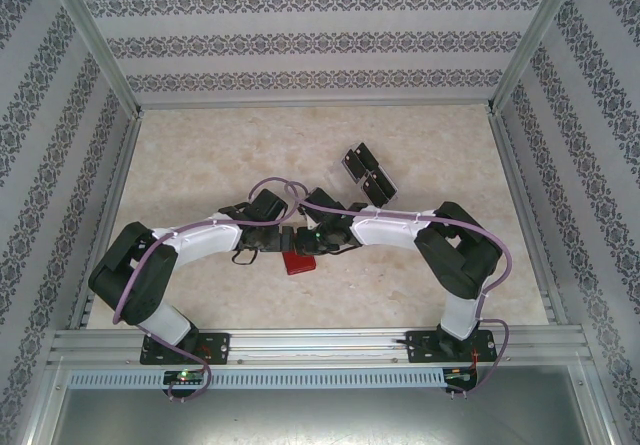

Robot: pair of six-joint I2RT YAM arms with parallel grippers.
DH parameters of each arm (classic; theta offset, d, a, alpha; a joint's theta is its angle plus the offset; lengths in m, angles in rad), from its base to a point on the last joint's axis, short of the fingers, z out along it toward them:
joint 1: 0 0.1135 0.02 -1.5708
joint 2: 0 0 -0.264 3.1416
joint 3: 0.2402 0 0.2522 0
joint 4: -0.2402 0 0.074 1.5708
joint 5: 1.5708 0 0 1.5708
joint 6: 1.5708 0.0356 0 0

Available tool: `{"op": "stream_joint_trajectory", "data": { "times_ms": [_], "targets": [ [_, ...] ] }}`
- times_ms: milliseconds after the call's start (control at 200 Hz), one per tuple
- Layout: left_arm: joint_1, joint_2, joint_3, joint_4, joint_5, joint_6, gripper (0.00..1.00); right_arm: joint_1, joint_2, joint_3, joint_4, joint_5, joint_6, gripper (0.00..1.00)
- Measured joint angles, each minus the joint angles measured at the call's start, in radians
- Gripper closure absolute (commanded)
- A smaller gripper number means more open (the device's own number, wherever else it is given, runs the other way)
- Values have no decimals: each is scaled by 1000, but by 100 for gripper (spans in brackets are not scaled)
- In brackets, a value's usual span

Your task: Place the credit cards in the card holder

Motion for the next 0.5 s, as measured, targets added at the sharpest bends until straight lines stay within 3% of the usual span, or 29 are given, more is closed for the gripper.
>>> {"op": "stream_joint_trajectory", "data": {
  "times_ms": [220, 500],
  "targets": [
    [6, -4, 3, -14, 3, 0, 0, 2, -62, 4, -76, 16, 2, 42],
    [6, 2, 84, -33, -1, 23, 0, -27, -349, -9, -92, 4, 2, 27]
  ]
}}
